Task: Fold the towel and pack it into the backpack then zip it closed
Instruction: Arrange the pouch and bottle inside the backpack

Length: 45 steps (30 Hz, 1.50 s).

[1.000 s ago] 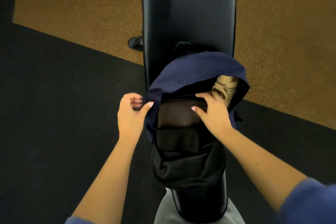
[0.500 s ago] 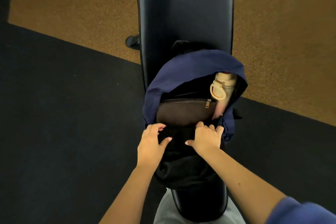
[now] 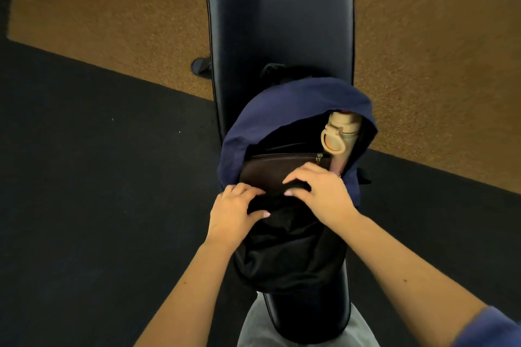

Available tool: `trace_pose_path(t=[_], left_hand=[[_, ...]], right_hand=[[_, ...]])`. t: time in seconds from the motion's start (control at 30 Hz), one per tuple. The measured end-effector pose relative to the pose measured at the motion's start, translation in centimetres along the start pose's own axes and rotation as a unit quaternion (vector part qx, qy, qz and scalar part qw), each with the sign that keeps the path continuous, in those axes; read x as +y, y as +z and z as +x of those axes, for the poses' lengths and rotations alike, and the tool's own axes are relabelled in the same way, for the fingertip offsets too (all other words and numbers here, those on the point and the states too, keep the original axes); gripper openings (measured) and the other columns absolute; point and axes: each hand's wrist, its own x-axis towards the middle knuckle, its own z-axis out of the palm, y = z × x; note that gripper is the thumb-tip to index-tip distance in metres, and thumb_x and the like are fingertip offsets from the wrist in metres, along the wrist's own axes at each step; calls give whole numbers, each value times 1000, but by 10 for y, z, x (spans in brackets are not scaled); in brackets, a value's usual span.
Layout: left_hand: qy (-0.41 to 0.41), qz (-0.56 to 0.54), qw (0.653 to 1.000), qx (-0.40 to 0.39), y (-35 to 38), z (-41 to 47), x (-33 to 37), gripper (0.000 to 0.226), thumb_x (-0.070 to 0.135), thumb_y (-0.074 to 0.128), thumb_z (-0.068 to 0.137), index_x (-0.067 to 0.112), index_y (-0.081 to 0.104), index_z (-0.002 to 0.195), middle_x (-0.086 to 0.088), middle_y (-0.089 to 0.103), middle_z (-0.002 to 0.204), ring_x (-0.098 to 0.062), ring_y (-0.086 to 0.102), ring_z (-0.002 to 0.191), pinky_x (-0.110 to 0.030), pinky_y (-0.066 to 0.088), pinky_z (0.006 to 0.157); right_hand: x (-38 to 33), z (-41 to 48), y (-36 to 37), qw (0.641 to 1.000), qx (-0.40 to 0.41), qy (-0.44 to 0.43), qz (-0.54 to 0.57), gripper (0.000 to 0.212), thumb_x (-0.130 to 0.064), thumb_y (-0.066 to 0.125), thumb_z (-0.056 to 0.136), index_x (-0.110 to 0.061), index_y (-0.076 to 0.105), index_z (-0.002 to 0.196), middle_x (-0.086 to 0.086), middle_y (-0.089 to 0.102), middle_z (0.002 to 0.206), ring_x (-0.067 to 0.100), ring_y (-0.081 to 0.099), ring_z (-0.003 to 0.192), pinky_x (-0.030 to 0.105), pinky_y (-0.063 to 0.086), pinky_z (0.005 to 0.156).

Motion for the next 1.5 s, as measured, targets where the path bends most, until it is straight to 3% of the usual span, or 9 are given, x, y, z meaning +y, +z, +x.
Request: trace_pose_path(t=[0.17,0.3,0.4,0.67,0.8,1.03,1.17,1.27,1.5], left_hand=[[-40,-54,996,50,-18,6,12,33,43,74,83,32,66,113,13,64,109,-11,59,103,-28,47,75],[-48,-64,995,59,-19,8,17,31,42,71,85,33,64,114,13,64,109,-11,62,91,-27,48,73],[-48,-50,996,63,-13,11,20,32,42,69,87,30,65,117,10,65,113,-13,61,102,-28,47,74],[-68,49,993,77,-7,28,25,39,45,68,88,24,65,120,1,60,115,-19,56,105,-33,46,68],[-89,39,993,70,-3,27,29,41,42,66,90,27,57,128,3,54,122,-18,56,107,-30,42,64],[-107,-118,980,120,4,4,26,55,33,72,87,30,46,135,11,49,124,-11,60,94,-32,52,72],[-142,-238,949,150,9,-10,20,56,28,78,83,35,49,130,22,50,112,4,59,96,-21,52,83],[-181,-277,926,182,15,-23,14,58,28,80,81,32,51,131,19,50,115,-3,59,101,-25,51,87],[-343,-283,895,11,32,-57,3,67,41,70,88,16,42,143,-9,55,138,-28,55,124,-38,46,96]], right_hand=[[10,4,-21,1000,6,17,16,21,-30,75,81,-23,70,100,-22,52,79,-15,48,72,6,35,65],[23,0,-20,997,-22,68,-17,21,-31,71,85,-23,68,104,-23,42,61,-7,44,59,13,30,55],[31,0,-15,994,-25,91,-52,26,-35,71,84,-23,66,106,-21,38,57,13,57,68,25,35,58],[36,11,-7,989,13,122,-86,40,-39,73,81,-16,62,111,2,64,96,24,63,89,31,42,68],[33,10,-5,987,15,130,-92,40,-38,71,83,-17,59,114,4,62,102,24,62,91,32,43,67],[35,3,-5,988,30,127,-84,37,-36,69,86,-18,58,117,4,63,105,24,63,94,35,47,71],[36,0,-5,989,27,133,-58,37,-32,68,87,-19,56,119,4,62,109,24,63,98,39,52,78],[35,-8,-6,989,27,141,-39,36,-30,67,88,-19,55,120,4,60,114,23,60,106,40,52,82],[29,-52,-13,988,53,132,-65,42,-32,71,84,-19,56,120,2,50,121,22,44,114,33,47,85]])
